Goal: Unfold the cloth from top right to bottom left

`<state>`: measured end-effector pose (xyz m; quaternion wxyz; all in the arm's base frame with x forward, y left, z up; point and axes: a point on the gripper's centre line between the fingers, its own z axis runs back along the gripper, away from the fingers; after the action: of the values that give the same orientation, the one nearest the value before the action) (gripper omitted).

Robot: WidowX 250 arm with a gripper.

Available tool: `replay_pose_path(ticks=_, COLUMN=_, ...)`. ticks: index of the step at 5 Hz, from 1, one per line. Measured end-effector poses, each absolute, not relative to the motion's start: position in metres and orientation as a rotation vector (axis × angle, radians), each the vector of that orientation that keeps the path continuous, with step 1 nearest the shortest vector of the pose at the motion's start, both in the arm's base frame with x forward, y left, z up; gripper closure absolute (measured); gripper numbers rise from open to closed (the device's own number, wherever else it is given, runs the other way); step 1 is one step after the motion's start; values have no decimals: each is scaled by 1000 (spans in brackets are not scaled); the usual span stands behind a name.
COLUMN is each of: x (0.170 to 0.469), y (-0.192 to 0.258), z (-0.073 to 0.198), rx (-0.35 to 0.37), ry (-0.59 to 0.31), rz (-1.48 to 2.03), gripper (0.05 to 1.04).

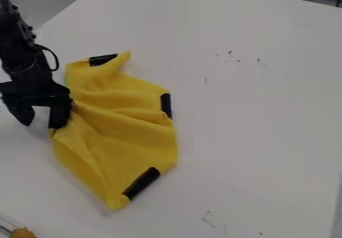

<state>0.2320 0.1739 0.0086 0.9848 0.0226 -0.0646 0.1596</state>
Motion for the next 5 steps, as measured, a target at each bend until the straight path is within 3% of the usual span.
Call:
replay_pose_path(ticks=2, x=237, y=170, z=7, rx=67, ry=-134, rz=287, gripper=655)
replay_pose_path(ticks=3, x=236, y=170, z=7, rx=72, ry=-133, rz=289, gripper=865)
replay_pose_path(ticks=4, x=237, y=169, z=8, rx=90, ry=-134, rz=294, gripper=986)
replay_pose_path(ticks=5, x=237, y=166, z=30, rx=134, ry=-146, rz=300, gripper=1011)
